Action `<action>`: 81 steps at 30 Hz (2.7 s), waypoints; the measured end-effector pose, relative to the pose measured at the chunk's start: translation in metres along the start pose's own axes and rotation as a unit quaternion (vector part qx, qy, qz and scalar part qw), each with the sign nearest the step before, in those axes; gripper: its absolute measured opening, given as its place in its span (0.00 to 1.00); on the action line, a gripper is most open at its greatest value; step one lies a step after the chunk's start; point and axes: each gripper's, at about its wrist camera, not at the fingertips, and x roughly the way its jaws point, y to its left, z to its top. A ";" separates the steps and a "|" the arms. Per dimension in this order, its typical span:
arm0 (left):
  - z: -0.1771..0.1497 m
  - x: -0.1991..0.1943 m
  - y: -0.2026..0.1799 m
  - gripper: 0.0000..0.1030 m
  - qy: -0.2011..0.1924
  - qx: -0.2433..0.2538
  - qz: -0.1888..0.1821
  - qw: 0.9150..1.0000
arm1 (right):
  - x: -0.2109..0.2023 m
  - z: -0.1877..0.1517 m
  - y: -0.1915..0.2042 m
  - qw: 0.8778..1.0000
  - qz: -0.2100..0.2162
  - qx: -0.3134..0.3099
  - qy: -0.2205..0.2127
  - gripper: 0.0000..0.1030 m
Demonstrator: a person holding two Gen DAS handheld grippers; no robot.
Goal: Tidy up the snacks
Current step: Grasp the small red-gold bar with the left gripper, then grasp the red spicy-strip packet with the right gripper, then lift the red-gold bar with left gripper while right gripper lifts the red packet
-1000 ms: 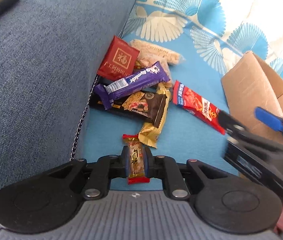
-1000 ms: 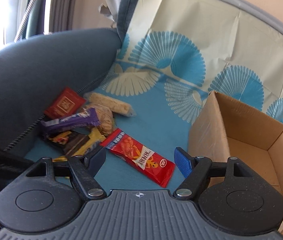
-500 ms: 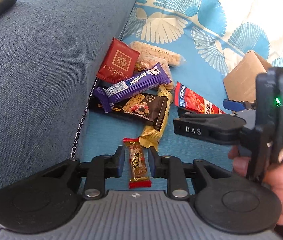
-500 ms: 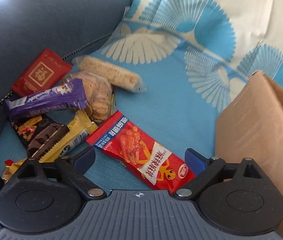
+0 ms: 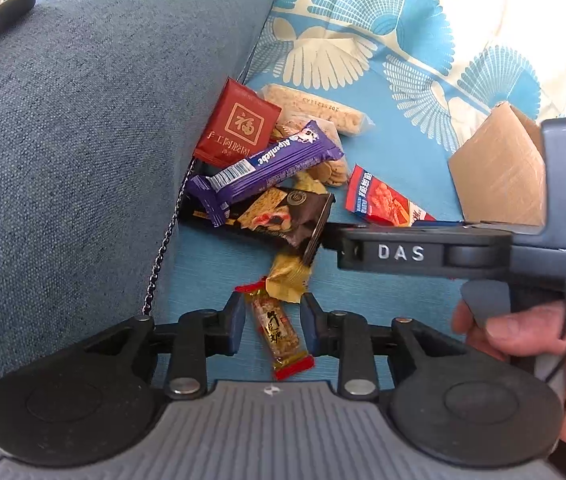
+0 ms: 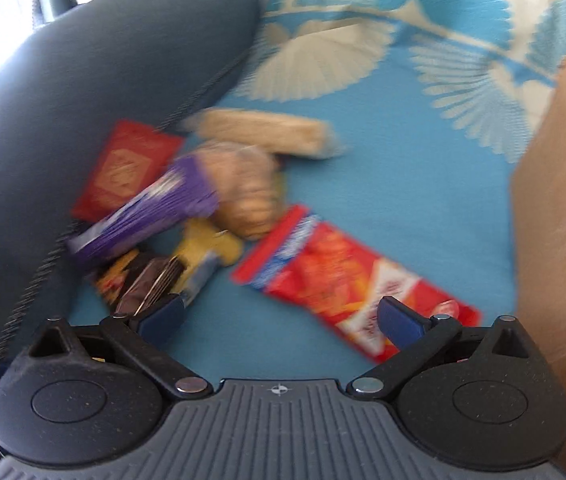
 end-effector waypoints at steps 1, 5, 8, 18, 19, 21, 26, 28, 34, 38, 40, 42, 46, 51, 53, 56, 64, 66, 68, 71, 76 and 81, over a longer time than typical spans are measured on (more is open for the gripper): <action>0.000 -0.001 0.000 0.33 -0.002 -0.001 0.000 1.000 | -0.003 0.000 -0.001 1.000 -0.001 0.005 -0.005 0.96; -0.003 -0.004 0.000 0.34 -0.010 -0.003 -0.002 1.000 | -0.006 0.002 -0.019 0.996 -0.055 0.061 -0.034 0.93; -0.004 -0.005 0.000 0.34 -0.012 -0.002 -0.002 1.000 | 0.000 -0.001 -0.025 0.995 -0.061 0.073 -0.032 0.97; -0.003 -0.003 -0.001 0.36 -0.009 -0.001 0.001 1.000 | 0.010 -0.004 -0.004 0.997 -0.073 -0.021 -0.010 0.99; -0.003 -0.003 -0.001 0.36 -0.009 -0.001 0.002 1.000 | 0.009 -0.003 -0.004 0.997 -0.070 -0.019 -0.007 0.99; -0.002 -0.002 -0.001 0.36 -0.008 -0.001 0.003 1.000 | 0.006 0.000 -0.005 0.998 -0.055 -0.005 -0.008 0.92; -0.003 -0.002 -0.002 0.37 -0.008 -0.001 0.004 1.000 | -0.009 0.006 -0.012 0.998 0.045 0.052 0.005 0.77; -0.003 -0.003 -0.002 0.37 -0.009 -0.002 0.004 1.000 | -0.013 0.008 -0.015 0.997 0.027 0.064 -0.013 0.73; -0.003 -0.003 -0.003 0.40 -0.011 0.001 0.006 1.000 | -0.003 0.008 -0.024 0.995 -0.069 0.066 -0.041 0.93; -0.002 -0.001 -0.004 0.40 -0.007 0.003 0.008 1.000 | 0.017 0.004 -0.014 0.997 -0.079 0.024 -0.004 0.99; -0.002 0.000 -0.004 0.40 -0.006 0.002 0.008 1.000 | 0.021 0.001 -0.009 0.996 -0.092 0.003 -0.001 0.99; -0.002 0.000 -0.004 0.40 -0.006 0.002 0.008 1.000 | 0.022 0.002 -0.009 0.996 -0.089 0.003 0.000 0.99; -0.002 0.001 -0.004 0.40 -0.006 0.003 0.009 1.000 | 0.019 0.001 -0.012 0.997 -0.067 0.023 -0.001 0.95; -0.002 0.000 -0.004 0.40 -0.011 0.004 0.009 1.000 | 0.007 -0.003 -0.003 1.000 -0.022 0.007 -0.003 0.49; -0.003 -0.001 -0.003 0.40 -0.014 0.002 0.007 1.000 | 0.001 -0.005 -0.004 1.000 0.006 0.023 0.003 0.47; -0.004 -0.004 0.000 0.40 -0.018 -0.005 0.003 1.000 | -0.004 -0.009 -0.004 0.998 0.029 0.051 0.012 0.46; -0.005 -0.008 0.002 0.40 -0.014 -0.008 -0.010 1.000 | -0.033 -0.039 0.001 0.994 0.031 0.105 0.025 0.44; -0.004 -0.005 0.002 0.40 0.003 -0.008 -0.017 1.000 | -0.045 -0.047 0.006 0.994 0.017 0.101 0.021 0.44; -0.001 0.002 0.002 0.40 0.032 -0.007 -0.025 0.999 | -0.055 -0.058 0.012 0.996 0.008 0.092 0.017 0.45; -0.001 0.014 0.003 0.40 0.074 -0.012 -0.030 0.997 | -0.067 -0.072 0.017 0.996 -0.002 0.083 0.017 0.45; 0.001 0.025 -0.005 0.40 0.095 -0.009 -0.002 0.995 | -0.066 -0.086 0.016 0.995 -0.028 0.087 0.035 0.50; 0.002 0.028 -0.018 0.39 0.090 0.015 0.028 0.995 | -0.077 -0.091 0.017 0.995 -0.034 0.088 0.030 0.54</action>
